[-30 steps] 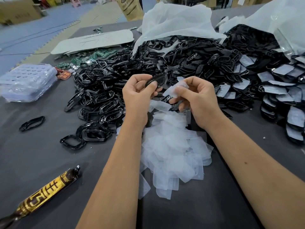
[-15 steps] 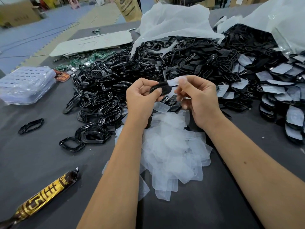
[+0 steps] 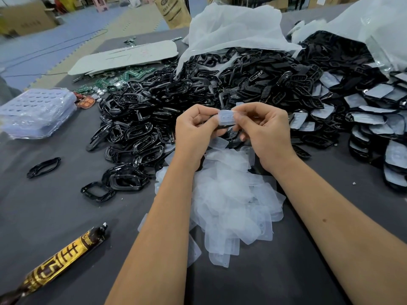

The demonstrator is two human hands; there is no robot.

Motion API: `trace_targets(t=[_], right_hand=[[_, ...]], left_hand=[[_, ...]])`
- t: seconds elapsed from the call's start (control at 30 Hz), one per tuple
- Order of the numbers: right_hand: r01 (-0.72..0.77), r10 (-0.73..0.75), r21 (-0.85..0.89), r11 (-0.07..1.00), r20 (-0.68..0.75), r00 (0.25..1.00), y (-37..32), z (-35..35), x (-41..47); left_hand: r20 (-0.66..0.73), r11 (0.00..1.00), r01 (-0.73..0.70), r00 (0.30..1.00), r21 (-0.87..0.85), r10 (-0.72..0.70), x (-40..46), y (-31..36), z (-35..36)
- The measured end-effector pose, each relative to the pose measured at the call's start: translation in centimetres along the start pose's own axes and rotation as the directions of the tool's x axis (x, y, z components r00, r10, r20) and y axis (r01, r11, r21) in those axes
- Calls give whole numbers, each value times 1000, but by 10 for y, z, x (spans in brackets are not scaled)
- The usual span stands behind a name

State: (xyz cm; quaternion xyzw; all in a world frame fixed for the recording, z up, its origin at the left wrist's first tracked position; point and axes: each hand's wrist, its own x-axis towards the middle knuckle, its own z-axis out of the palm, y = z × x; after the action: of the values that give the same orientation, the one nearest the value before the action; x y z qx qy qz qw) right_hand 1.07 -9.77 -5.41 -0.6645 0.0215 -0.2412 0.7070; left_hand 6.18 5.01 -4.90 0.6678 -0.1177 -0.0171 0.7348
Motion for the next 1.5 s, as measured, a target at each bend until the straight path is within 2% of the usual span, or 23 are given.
trace_targets(t=[0.13,0.5,0.8,1.2,1.37,1.5], right_hand=[[16,-19,-87,996,-24,1000,2,2,-1],[69,-101,-319,945,-83,991,1,3,-3],[34,-82,-324,945,-136,987,-2,5,-6],[52,-109,-340,939,-151,983,-5,7,-9],[103,-174,-419,902,-137,975,-5,6,-7],[184,-243,-412,892,-94,965,-8,8,-7]], left_hand=[[35,997,34,999,-75,-32,0,3,-1],[39,994,47,998,-99,-44,-1,3,0],[44,1000,5,999,-2,-5,0,-2,-1],[43,1000,-4,999,-10,5,-1,-3,1],[8,1000,-2,1000,-4,2,0,-4,1],[-5,1000,17,1000,-18,-17,0,-5,0]])
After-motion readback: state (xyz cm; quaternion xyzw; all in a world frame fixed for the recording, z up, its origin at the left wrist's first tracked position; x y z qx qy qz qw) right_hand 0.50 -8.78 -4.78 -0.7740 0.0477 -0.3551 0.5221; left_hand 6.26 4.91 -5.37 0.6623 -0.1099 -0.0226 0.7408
